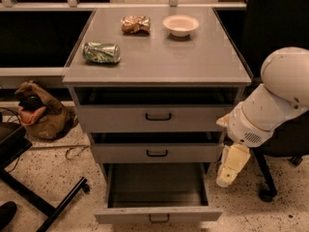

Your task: Close bottom drawer

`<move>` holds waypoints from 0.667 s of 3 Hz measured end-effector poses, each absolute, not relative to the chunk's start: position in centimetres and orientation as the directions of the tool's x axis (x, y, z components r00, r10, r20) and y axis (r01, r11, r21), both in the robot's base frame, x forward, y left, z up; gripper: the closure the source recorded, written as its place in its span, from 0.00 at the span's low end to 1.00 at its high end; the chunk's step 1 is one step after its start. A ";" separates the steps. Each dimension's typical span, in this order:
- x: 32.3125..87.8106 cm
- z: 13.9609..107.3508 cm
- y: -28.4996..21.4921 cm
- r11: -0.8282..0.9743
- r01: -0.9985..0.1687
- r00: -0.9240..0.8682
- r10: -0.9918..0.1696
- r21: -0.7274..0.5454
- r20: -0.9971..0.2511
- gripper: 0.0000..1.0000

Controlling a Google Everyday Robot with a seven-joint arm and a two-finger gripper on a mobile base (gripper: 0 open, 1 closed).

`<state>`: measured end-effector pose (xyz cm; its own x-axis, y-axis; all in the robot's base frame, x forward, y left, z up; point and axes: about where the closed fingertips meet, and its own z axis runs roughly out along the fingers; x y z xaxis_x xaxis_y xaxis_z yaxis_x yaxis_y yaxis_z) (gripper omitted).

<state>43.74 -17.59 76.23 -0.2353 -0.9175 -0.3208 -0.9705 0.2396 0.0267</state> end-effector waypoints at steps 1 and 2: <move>42.7 72.4 -17.0 0.244 -0.964 -0.264 -0.903 0.101 -0.338 0.00; 39.8 64.6 -15.9 0.257 -0.942 -0.320 -0.880 0.215 -0.350 0.00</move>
Offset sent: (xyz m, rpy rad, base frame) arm -0.0912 0.0324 -0.2429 0.1415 0.3403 -0.0615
